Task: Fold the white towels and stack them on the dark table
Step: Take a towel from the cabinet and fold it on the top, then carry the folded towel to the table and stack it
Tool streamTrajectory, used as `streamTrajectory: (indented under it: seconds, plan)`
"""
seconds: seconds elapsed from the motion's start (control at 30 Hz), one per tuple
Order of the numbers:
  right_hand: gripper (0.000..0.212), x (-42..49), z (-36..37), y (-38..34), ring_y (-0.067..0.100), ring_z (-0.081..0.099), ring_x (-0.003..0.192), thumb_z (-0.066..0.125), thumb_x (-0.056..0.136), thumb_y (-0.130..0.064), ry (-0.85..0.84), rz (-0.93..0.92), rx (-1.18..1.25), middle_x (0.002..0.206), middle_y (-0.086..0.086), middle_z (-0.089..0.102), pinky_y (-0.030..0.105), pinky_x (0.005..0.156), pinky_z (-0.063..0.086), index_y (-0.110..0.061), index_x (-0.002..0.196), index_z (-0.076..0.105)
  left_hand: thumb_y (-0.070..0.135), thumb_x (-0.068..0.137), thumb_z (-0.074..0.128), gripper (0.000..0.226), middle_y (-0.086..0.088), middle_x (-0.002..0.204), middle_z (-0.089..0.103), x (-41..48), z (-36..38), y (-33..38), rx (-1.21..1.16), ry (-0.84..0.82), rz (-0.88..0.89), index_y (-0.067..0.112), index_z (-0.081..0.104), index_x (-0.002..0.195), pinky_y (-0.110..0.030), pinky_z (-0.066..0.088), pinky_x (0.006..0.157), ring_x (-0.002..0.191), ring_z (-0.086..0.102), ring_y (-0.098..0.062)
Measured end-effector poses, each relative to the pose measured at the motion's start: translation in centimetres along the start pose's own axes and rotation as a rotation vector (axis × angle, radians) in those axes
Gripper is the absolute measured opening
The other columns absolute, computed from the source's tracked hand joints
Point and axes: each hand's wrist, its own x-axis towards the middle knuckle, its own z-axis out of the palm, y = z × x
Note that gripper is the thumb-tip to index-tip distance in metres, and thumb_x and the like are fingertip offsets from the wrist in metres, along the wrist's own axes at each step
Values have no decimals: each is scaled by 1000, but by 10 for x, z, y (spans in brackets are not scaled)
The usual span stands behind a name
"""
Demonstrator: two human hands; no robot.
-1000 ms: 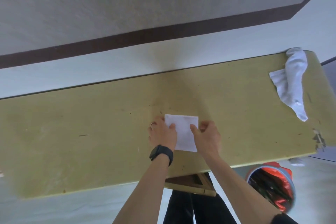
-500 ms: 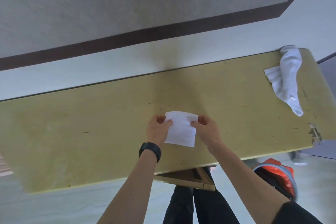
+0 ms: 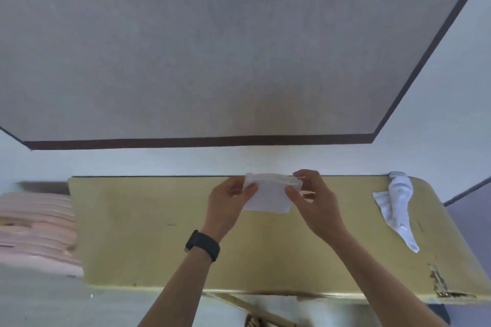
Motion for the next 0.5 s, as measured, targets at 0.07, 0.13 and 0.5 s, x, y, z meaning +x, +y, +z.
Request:
streamTrajectory:
  seconds: [0.07,0.13,0.5]
  plan:
    - [39,-4,-8,-31,2,63,96,72,88,-19,-38,-205,-83,104,-20,67,13,81,48,-35,119,56,32,87,74,11,15,91,74,-13,-17,29,3,28,82,29,74,98,-24,55,77,87,69,-5]
    - [36,-10,-14,-55,5,62,97,71,89,-18,-92,-364,-170,112,-20,62,19,83,50,-36,118,58,29,88,73,10,18,90,73,-31,-37,54,40,63,176,30,73,98,-14,51,75,86,67,0]
    - [16,-106,-6,-104,7,60,89,65,90,-31,-345,-678,-410,104,-16,65,26,79,50,-25,104,70,31,87,75,10,21,89,73,-207,-112,72,211,253,188,29,76,97,-13,49,75,86,67,0]
